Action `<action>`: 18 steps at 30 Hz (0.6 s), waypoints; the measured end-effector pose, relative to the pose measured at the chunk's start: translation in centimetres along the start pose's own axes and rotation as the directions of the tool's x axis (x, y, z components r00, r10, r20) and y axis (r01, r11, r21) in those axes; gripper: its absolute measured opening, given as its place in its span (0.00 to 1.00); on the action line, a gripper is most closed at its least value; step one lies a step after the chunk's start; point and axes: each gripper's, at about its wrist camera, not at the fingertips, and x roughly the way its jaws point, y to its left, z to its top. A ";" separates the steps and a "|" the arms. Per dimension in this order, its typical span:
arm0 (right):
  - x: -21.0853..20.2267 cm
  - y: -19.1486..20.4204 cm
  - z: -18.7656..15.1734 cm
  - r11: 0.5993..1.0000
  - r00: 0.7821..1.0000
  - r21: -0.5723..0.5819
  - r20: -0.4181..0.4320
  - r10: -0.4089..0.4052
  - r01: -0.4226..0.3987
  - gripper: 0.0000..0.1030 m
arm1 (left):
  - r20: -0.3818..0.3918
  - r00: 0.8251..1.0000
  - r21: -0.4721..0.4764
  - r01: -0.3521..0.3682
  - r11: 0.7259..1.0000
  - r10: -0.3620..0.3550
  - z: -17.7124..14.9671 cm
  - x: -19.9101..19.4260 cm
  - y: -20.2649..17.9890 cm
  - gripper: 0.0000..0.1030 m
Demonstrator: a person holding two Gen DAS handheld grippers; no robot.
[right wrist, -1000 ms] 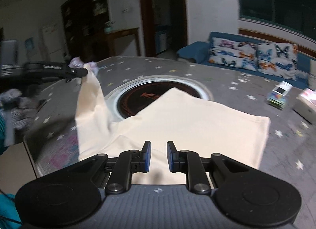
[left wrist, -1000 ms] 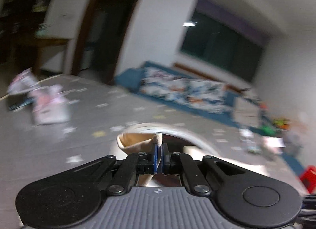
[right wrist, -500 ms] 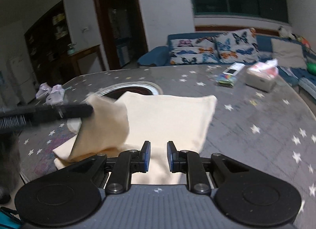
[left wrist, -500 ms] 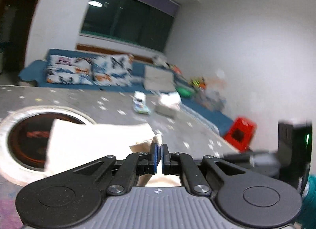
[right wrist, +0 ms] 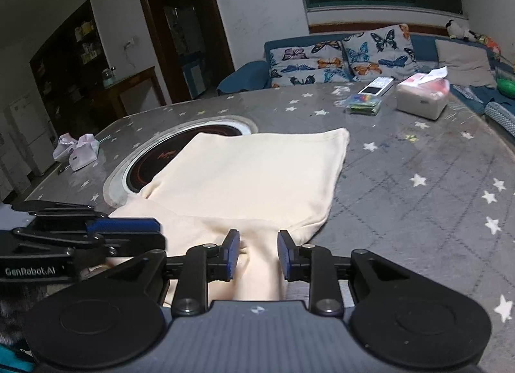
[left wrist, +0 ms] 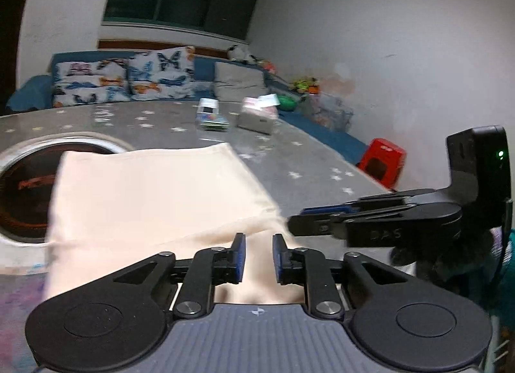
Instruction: Fold clothes
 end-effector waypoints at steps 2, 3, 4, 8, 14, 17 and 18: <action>0.2 0.2 0.0 1.000 1.000 0.003 -0.004 0.012 -0.012 0.26 | -0.008 0.999 -0.017 -0.052 0.998 0.052 -0.2 -0.4 1.5 0.21; 0.3 0.3 0.0 1.000 1.000 0.005 -0.006 0.018 -0.018 0.26 | -0.012 0.997 -0.026 -0.080 0.996 0.080 -0.4 -0.6 2.3 0.21; 0.5 0.4 0.0 1.000 1.000 0.007 -0.009 0.025 -0.025 0.26 | -0.017 0.994 -0.036 -0.108 0.993 0.108 -0.5 -0.8 3.1 0.21; 1.7 0.7 -0.3 0.999 0.998 0.008 -0.044 0.034 -0.034 0.26 | -0.018 0.973 -0.080 -0.232 0.969 0.232 -0.4 -1.6 5.9 0.21; 3.0 1.1 -0.7 1.000 0.997 0.003 -0.074 0.027 -0.027 0.20 | -0.028 0.944 -0.100 -0.329 0.939 0.328 0.0 -1.3 8.7 0.25; 3.1 1.4 -0.6 1.000 0.997 -0.010 -0.077 0.019 -0.020 0.15 | -0.041 0.943 -0.101 -0.332 0.938 0.329 0.1 -1.0 9.4 0.25; 3.1 1.5 -0.6 1.000 0.997 -0.014 -0.076 0.014 -0.015 0.13 | -0.043 0.943 -0.100 -0.334 0.937 0.331 0.1 -0.8 9.6 0.25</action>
